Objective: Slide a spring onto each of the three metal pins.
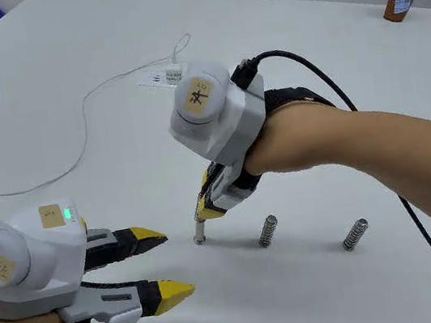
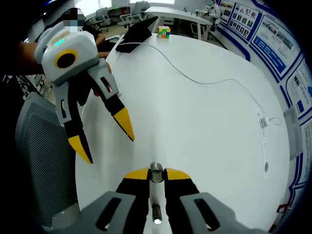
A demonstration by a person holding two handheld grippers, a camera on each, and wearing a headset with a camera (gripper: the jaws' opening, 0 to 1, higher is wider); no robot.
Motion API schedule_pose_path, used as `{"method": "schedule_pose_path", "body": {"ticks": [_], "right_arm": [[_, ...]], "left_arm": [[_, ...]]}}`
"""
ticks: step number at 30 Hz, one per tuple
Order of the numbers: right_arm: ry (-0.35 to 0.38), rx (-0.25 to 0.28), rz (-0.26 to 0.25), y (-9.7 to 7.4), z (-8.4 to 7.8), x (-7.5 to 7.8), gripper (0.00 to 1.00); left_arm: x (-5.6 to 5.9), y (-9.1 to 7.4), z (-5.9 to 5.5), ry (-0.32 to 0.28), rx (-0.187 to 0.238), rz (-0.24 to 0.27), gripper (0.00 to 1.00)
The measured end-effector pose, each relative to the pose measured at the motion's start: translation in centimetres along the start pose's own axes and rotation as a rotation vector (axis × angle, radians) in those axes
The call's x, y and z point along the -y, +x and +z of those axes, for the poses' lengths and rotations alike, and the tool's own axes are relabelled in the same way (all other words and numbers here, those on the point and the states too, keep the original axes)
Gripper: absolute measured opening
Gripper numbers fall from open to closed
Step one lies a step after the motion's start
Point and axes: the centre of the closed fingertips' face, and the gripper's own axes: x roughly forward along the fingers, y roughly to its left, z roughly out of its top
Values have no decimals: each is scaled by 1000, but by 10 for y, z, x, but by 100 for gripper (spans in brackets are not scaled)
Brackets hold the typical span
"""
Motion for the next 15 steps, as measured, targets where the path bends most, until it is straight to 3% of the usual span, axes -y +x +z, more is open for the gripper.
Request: {"method": "schedule_pose_path", "body": {"ticks": [15], "right_arm": [[2,-18,15,12,-2,-1,12]], "left_arm": [[-7,-4,0,-33,23,51,67]]}}
